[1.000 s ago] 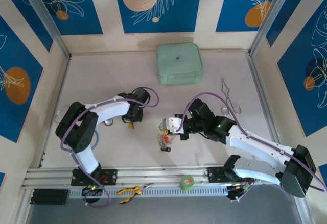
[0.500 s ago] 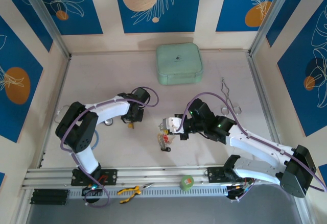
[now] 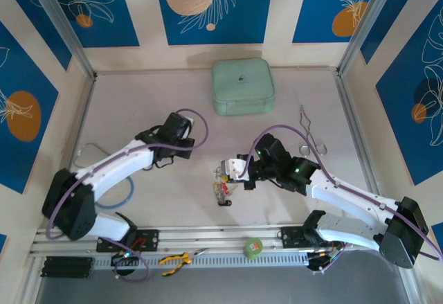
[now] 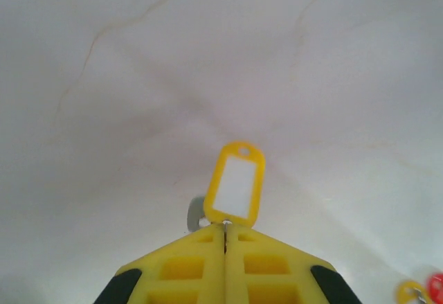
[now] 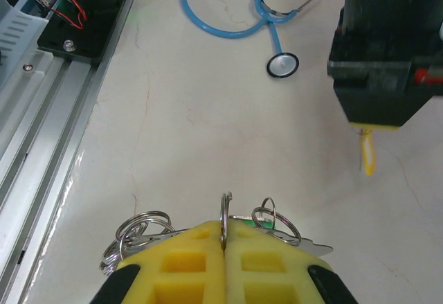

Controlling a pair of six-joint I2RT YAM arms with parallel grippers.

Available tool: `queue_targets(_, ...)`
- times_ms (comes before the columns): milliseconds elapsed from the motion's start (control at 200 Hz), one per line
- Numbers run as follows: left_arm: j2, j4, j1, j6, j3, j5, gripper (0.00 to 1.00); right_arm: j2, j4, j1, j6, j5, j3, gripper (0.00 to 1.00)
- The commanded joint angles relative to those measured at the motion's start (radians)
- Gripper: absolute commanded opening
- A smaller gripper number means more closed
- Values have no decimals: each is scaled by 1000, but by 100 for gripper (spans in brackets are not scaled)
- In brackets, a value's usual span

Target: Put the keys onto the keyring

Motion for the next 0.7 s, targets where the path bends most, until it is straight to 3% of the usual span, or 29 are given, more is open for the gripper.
queue_targets(0, -133, 176, -8, 188, -95, 157, 0, -20, 45, -13, 27, -58, 7, 0)
queue_targets(195, -380, 440, -8, 410, -291, 304, 0, -10, 65, -29, 34, -96, 12, 0)
queue_targets(490, -511, 507, -8, 782, -362, 677, 0, 36, 7, -50, 5, -146, 67, 0)
queue_targets(695, -529, 561, -9, 946, -402, 828, 0, 80, -54, -69, -23, -203, 120, 0)
